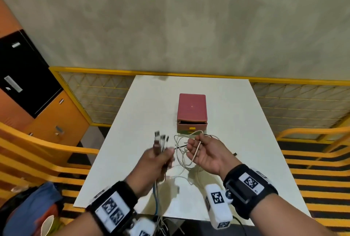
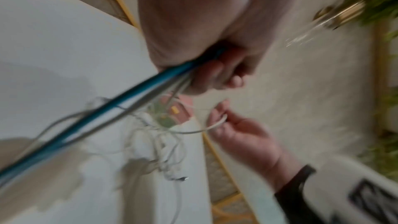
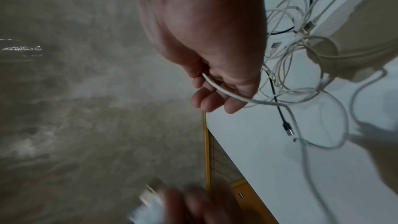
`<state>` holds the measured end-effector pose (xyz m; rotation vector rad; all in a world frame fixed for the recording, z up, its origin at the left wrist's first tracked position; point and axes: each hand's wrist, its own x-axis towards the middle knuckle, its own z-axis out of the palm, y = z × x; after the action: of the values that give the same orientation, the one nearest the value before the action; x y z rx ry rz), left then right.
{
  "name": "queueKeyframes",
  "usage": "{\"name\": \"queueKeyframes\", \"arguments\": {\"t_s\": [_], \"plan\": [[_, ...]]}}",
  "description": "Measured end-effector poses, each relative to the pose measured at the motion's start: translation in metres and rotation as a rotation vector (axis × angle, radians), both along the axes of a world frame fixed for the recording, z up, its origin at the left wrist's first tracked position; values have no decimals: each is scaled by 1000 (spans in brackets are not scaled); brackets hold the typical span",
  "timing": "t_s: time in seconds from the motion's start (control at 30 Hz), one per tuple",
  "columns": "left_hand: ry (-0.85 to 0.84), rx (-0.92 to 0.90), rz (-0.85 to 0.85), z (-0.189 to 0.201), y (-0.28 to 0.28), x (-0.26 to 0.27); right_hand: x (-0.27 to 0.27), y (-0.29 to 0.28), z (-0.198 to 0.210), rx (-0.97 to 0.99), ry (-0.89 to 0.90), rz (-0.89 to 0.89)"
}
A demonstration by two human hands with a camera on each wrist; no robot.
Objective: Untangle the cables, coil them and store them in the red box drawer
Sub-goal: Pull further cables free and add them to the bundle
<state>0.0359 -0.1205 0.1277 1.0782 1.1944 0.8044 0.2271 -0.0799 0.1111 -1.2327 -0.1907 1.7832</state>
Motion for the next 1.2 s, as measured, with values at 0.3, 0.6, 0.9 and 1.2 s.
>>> {"name": "queueKeyframes", "arguments": {"t_s": [0.3,0.6,0.9,1.2], "plan": [[202,177,-22,-11,29,60,-12,-22,1,61,184,-5],[332,-100,-726,-10,-14,-10,11,-6,0,-11,94,88],[180,-75,-165,-14,2,-3,-5,-13,-17,4,100,152],[65,13,-1,-14,19,56,-11,-14,-15,18,113,133]]}}
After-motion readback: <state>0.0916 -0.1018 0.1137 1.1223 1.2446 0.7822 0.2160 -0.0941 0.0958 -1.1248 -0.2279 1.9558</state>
